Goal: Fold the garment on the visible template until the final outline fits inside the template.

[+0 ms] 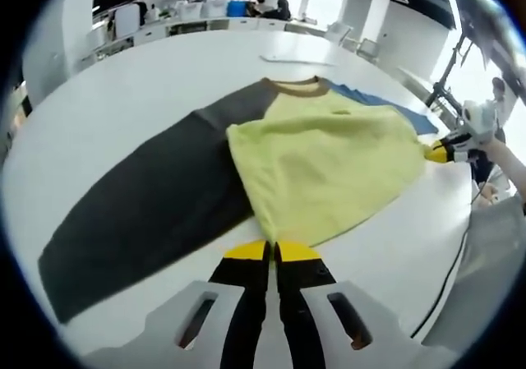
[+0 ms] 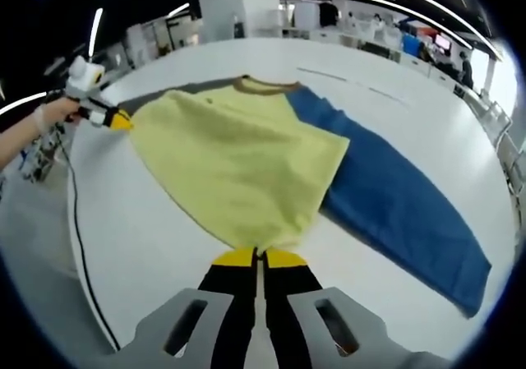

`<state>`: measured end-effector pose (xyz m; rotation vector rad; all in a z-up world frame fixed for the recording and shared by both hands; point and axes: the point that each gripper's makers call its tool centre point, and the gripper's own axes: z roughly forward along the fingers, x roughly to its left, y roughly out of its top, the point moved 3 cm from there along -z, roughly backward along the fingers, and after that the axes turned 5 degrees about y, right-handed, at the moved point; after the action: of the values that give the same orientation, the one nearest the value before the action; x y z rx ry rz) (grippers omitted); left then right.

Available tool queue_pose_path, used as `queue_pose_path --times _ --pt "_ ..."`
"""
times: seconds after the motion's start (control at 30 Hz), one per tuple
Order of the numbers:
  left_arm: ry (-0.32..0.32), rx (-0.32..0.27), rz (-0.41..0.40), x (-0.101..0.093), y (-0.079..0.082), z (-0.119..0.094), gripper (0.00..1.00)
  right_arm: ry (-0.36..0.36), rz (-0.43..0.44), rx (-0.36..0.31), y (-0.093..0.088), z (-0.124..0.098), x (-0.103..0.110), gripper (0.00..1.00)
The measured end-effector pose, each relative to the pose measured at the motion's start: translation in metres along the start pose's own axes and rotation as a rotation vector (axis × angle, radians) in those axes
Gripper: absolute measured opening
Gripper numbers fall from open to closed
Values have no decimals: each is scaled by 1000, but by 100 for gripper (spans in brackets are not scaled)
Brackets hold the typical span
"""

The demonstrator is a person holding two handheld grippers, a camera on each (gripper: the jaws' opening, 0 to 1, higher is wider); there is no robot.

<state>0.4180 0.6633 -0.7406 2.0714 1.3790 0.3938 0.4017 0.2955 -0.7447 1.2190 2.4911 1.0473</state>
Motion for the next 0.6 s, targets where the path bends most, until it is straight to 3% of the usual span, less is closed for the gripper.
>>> queue_pose_path --times 0.27,0.6 --pt "2 -4 -6 0 1 -5 0 -1 8 12 1 -1 3 2" --pt "-11 -29 -16 -4 7 -15 0 -8 4 -20 9 -12 9 2"
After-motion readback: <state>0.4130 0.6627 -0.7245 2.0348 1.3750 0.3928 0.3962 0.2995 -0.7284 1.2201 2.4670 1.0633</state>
